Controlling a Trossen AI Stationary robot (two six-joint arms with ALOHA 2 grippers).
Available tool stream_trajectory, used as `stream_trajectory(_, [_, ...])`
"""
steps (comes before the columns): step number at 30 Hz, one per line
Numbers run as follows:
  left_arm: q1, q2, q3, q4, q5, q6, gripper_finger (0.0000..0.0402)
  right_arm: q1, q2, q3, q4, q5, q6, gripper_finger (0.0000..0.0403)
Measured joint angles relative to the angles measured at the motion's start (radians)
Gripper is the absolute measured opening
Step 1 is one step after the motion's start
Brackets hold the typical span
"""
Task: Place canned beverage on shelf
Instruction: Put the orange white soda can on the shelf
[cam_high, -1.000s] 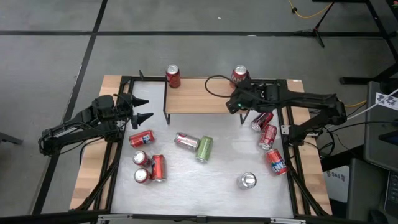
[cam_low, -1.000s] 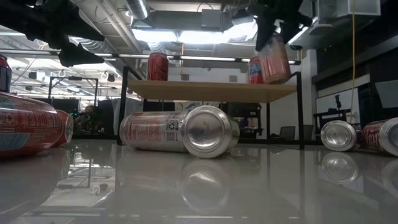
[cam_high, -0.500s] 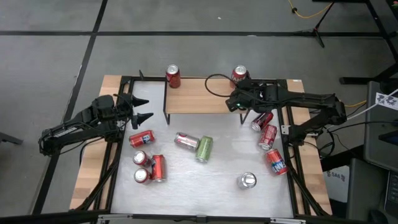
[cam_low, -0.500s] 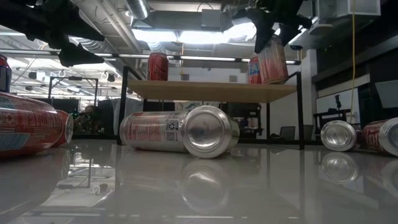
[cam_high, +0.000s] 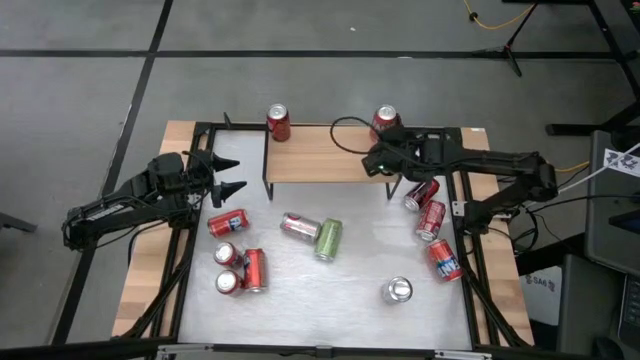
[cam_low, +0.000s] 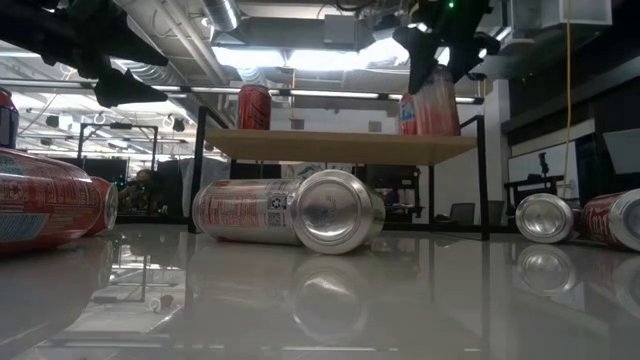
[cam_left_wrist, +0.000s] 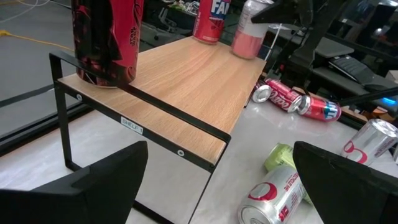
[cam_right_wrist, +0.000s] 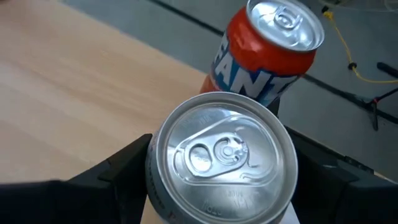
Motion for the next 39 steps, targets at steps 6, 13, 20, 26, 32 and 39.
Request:
stream_trajectory(6, [0.0, 0.0, 0.0, 0.0, 0.0, 0.0, 0.0396, -0.01, -0.001, -0.03, 0.06, 0.027, -0.004, 0.0289])
stream_trajectory(13, [0.0, 0.0, 0.0, 0.0, 0.0, 0.0, 0.0396, -0.009, -0.001, -0.031, 0.064, 0.028, -0.005, 0.0309])
stream_trajectory(20, [0.0, 0.0, 0.0, 0.0, 0.0, -0.001, 0.0396, -0.008, 0.001, -0.034, 0.057, 0.01, -0.007, 0.0352])
stream_trajectory(26, [0.0, 0.0, 0.0, 0.0, 0.0, -0.002, 0.0396, -0.008, 0.001, -0.034, 0.058, 0.011, -0.008, 0.0364])
stream_trajectory(32, [0.0, 0.0, 0.0, 0.0, 0.0, -0.003, 0.0396, -0.008, 0.001, -0.034, 0.058, 0.019, -0.031, 0.0363])
stream_trajectory(39, [0.0, 0.0, 0.0, 0.0, 0.0, -0.003, 0.0396, -0.008, 0.0, -0.034, 0.061, 0.112, -0.032, 0.0363])
